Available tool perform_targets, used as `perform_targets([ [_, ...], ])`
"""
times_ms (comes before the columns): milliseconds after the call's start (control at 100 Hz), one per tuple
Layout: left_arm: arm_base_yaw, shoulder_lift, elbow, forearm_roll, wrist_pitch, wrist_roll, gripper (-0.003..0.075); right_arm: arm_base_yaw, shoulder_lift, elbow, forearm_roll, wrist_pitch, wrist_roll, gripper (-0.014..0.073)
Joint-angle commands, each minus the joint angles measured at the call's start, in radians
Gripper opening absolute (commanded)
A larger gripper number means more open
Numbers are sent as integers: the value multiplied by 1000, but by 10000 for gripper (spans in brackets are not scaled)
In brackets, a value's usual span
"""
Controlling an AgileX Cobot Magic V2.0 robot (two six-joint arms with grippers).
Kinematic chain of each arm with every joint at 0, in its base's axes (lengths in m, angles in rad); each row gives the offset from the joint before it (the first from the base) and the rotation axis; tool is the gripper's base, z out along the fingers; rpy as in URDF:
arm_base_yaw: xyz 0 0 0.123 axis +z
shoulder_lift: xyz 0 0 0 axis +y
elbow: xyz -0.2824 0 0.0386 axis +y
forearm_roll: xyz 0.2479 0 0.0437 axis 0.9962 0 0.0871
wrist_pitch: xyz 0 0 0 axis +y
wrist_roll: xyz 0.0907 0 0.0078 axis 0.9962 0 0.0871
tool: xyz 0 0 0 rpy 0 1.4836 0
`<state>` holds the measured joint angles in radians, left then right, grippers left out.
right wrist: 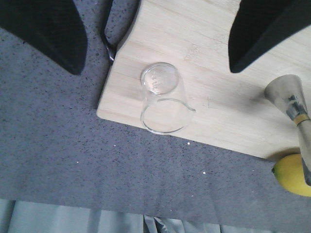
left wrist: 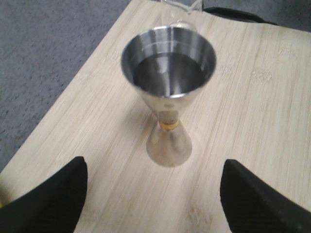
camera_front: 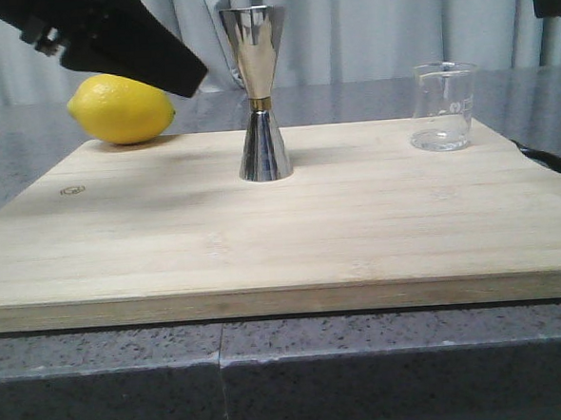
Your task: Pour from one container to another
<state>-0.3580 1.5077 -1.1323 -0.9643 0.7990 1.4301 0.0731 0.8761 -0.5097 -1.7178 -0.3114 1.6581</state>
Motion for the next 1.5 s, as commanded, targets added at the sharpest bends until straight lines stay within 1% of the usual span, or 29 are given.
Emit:
perform_targets([
  [0, 0, -99, -29, 107, -33, -227, 526, -1, -14, -27, 9, 24, 40, 542],
  [130, 0, -194, -29, 342, -57, -557, 526, -1, -14, -27, 5, 24, 104, 542],
  [230, 0, -276, -29, 508, -56, -771, 526, -1, -14, -27, 5, 23, 133, 542],
  [340, 0, -366, -29, 699, -24, -993, 526, -1, -15, -27, 5, 35, 161, 542],
  [410, 0, -417, -25, 799, -10, -1123, 526, -1, -22, -27, 5, 37, 183, 542],
  [550, 0, -520, 37, 929, -21, -1299, 526, -1, -65, -27, 3, 32, 235, 541],
  [660, 0, -607, 113, 995, -59, -1382, 526, -1, -123, -27, 3, 32, 254, 541],
  [770, 0, -685, 188, 1009, -108, -1430, 526, -1, -185, -27, 3, 32, 273, 541],
  [1020, 0, -846, 352, 1009, -231, -1468, 526, -1, -294, -27, 3, 37, 291, 540],
  [1160, 0, -869, 384, 1009, -279, -1470, 526, -1, -299, -27, 3, 78, 306, 528],
  [1230, 0, -869, 384, 1009, -285, -1470, 526, -1, -299, -27, 3, 109, 319, 494],
  [1330, 0, -869, 384, 1009, -305, -1470, 511, -1, -299, -27, 3, 138, 322, 397],
  [1410, 0, -869, 384, 1009, -317, -1470, 461, -1, -299, -27, 3, 137, 322, 282],
  [1490, 0, -869, 384, 1009, -324, -1470, 365, -1, -299, -27, 3, 137, 322, 164],
])
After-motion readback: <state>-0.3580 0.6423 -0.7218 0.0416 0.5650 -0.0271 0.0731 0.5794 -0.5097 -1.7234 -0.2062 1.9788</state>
